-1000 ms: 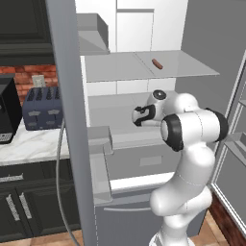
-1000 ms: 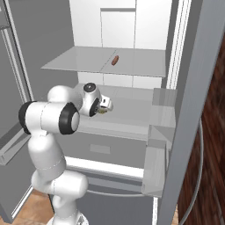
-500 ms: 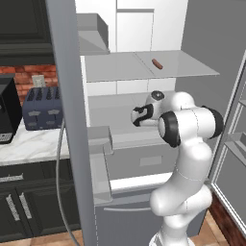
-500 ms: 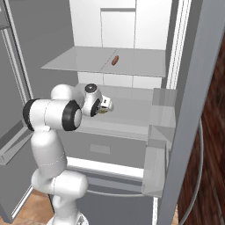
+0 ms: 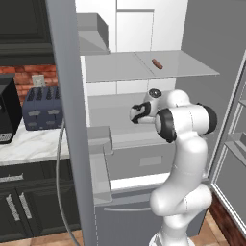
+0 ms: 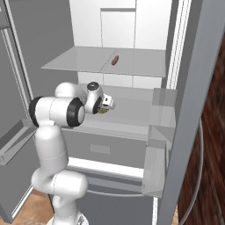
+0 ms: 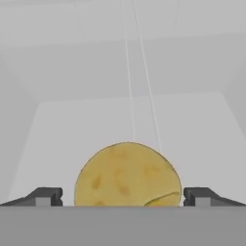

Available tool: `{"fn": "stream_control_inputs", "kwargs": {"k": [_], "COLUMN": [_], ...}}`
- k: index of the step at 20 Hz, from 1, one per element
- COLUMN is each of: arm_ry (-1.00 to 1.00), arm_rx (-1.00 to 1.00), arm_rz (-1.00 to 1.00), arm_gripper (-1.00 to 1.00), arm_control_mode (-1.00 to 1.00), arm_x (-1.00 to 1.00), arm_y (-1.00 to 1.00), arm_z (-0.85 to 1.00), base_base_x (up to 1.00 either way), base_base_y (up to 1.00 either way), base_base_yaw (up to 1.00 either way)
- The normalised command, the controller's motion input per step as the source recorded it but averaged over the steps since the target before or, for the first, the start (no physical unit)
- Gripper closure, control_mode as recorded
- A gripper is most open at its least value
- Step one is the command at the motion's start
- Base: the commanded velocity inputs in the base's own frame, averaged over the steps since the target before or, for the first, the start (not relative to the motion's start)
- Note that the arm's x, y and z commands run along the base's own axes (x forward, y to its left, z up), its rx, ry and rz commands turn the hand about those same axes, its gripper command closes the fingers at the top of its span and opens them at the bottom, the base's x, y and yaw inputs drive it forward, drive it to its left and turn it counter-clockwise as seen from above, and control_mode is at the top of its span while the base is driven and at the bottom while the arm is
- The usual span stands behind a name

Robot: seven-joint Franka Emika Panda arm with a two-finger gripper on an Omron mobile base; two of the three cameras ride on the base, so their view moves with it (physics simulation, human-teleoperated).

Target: Retrieve the sausage and cheese from the fridge and place them on the cutting board on the counter.

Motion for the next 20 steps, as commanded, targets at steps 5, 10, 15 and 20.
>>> {"fn": "stream_control_inputs", "kwargs": {"k": [5,10,15,20], "arm_ry": [0.03,0.01,0.03,0.02], "arm_rx": [0.0,0.0,0.0,0.0], "arm_rz": [0.0,0.0,0.0,0.0], "arm_gripper": [-1.0,-1.0,-1.0,-1.0], "arm_control_mode": [-1.0,-1.0,-1.0,-1.0], "arm_x": [0.19,0.05,0.0,0.0], "arm_y": [0.0,0.0,0.0,0.0], "arm_z": [-0.13,-0.16,-0.28,-0.31], "base_base_x": [0.0,0.0,0.0,0.0], "base_base_y": [0.0,0.0,0.0,0.0], "base_base_yaw": [0.0,0.0,0.0,0.0]}}
